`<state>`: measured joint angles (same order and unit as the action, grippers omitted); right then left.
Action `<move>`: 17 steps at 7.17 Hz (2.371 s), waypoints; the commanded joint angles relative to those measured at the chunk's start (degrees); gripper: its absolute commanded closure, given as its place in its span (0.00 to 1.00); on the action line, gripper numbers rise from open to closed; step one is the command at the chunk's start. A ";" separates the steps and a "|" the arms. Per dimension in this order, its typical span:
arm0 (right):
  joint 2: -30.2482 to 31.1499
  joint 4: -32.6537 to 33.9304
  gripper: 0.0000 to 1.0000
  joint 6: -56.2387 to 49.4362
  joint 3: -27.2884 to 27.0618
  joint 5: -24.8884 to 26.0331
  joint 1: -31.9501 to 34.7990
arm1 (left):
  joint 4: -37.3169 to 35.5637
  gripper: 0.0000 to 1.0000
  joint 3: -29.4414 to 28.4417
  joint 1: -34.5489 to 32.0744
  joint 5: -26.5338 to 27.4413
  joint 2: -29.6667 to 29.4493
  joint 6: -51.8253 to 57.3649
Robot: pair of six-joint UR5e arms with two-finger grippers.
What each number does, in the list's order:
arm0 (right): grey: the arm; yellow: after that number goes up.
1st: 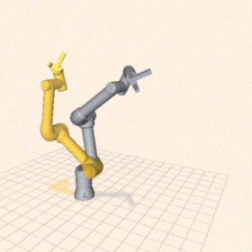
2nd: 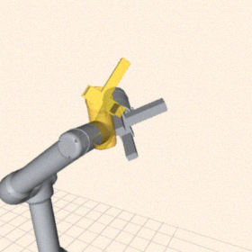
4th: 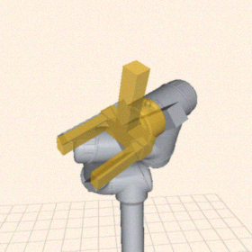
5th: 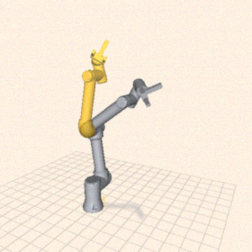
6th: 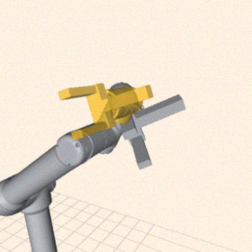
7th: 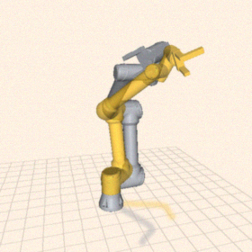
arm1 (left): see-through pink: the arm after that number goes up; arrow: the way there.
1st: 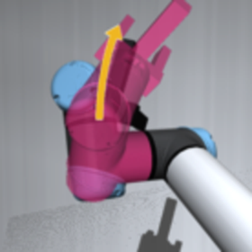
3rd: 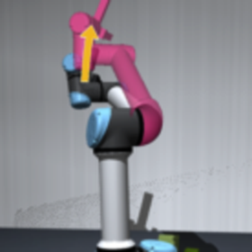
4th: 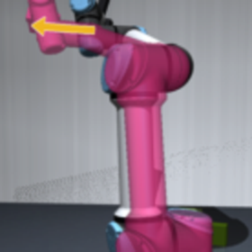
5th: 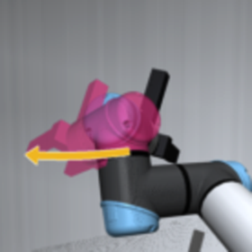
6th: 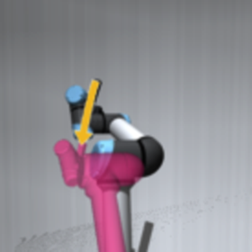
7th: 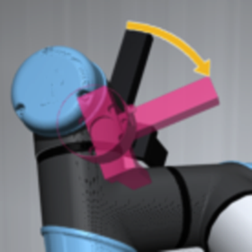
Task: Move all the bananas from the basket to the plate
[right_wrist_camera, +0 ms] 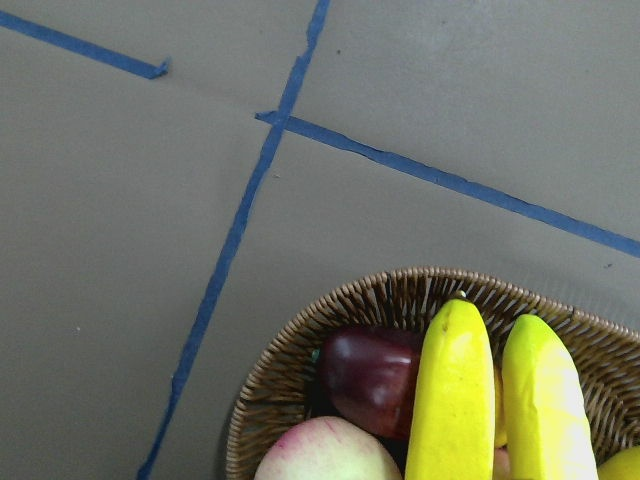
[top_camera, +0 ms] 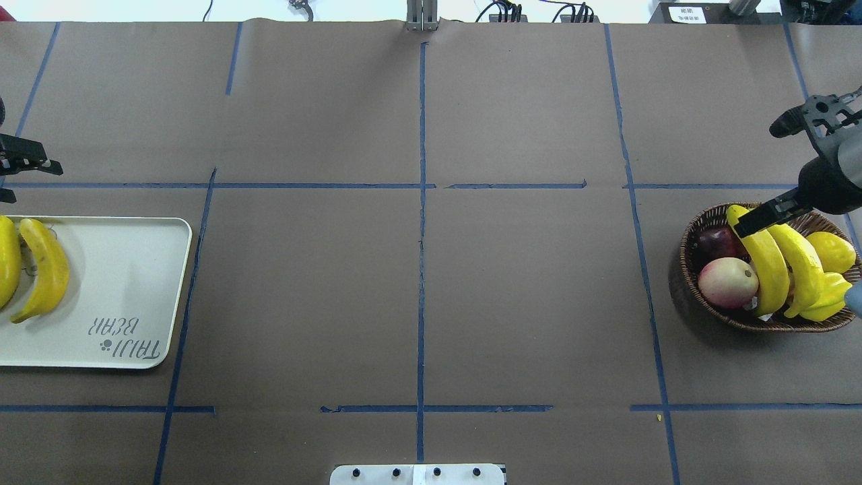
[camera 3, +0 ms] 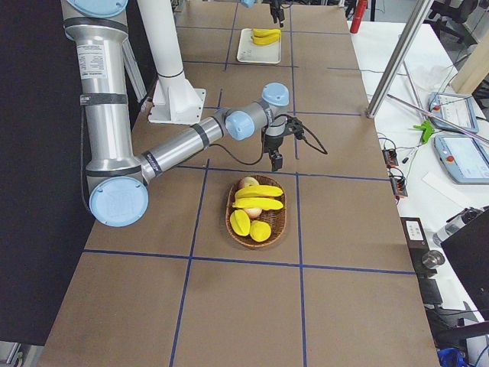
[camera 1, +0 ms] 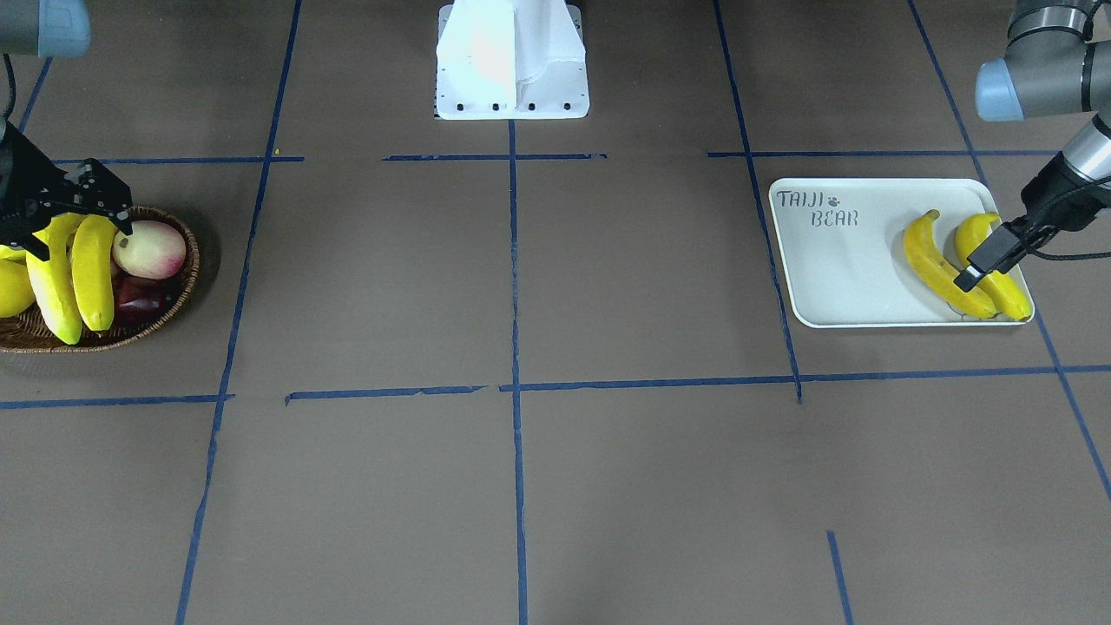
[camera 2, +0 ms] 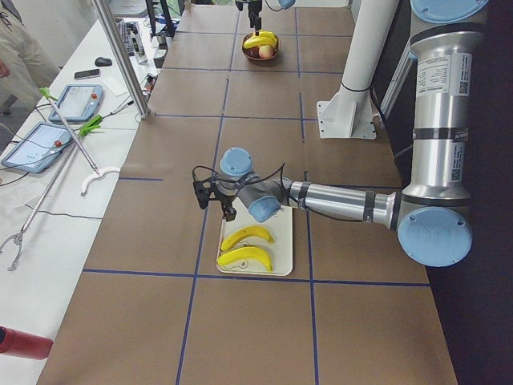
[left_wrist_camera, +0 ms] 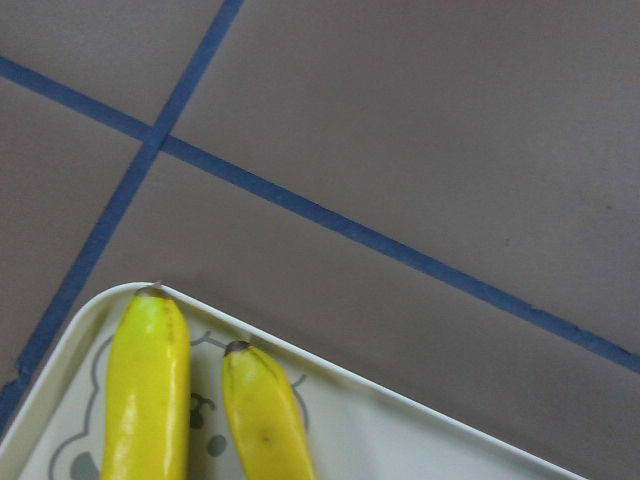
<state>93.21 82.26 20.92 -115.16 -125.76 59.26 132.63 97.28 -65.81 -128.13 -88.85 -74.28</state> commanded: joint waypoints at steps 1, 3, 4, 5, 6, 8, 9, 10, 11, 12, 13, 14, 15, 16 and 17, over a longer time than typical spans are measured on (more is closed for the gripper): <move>9.32 -7.37 0.02 0.17 0.03 0.07 1.73 | 0.26 0.00 1.16 1.38 -0.19 -0.97 -1.04; 12.95 -13.41 0.04 0.69 2.82 0.16 2.79 | 0.35 0.00 1.25 1.65 -0.62 -0.97 -1.13; 14.70 -18.23 0.08 3.48 4.06 0.16 2.71 | 0.35 0.00 1.34 1.65 -0.72 -0.97 -1.13; 14.55 -20.98 0.16 10.12 4.94 0.25 2.62 | 0.35 0.00 1.42 1.65 -0.72 -0.97 -1.13; 14.46 -24.66 0.18 12.80 5.99 0.16 2.62 | 0.35 0.00 1.34 1.73 -0.72 -0.89 -1.13; 14.28 -25.49 0.21 13.27 7.14 0.07 2.44 | 0.35 0.00 1.77 1.74 -0.72 -0.71 -1.13; 14.19 -25.49 0.21 13.27 7.15 0.07 2.44 | 0.35 0.00 1.86 1.74 -0.72 -0.71 -1.13; 13.93 -25.49 0.21 13.35 7.23 -0.10 2.18 | 0.35 0.00 2.04 1.74 -0.72 -0.62 -1.13; 13.84 -25.40 0.21 13.35 7.58 0.07 1.48 | 0.35 0.00 2.13 1.74 -0.72 -0.62 -1.13; 12.88 -25.49 0.21 14.31 8.37 0.07 0.87 | 0.35 0.00 2.13 1.74 -0.72 -0.62 -1.13; 12.70 -25.57 0.21 14.41 9.25 0.25 -0.71 | 0.35 0.00 2.04 1.74 -0.72 -0.62 -1.13; 12.70 -25.57 0.21 14.23 9.86 0.25 -0.98 | 0.35 0.00 2.04 1.74 -0.72 -0.53 -1.13; 12.70 -25.49 0.26 14.32 9.87 0.16 -1.25 | 0.35 0.00 2.04 1.74 -0.72 -0.53 -1.13; 12.70 -25.49 0.37 14.32 9.87 0.07 -1.60 | 0.35 0.00 2.04 1.82 -0.72 -0.62 -1.13; 12.70 -25.57 0.53 14.23 9.87 0.07 -1.60 | 0.35 0.00 2.04 1.82 -0.63 -0.62 -1.13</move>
<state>105.91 56.75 35.22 -105.34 -125.65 57.83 132.98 99.32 -64.02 -128.83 -89.44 -75.41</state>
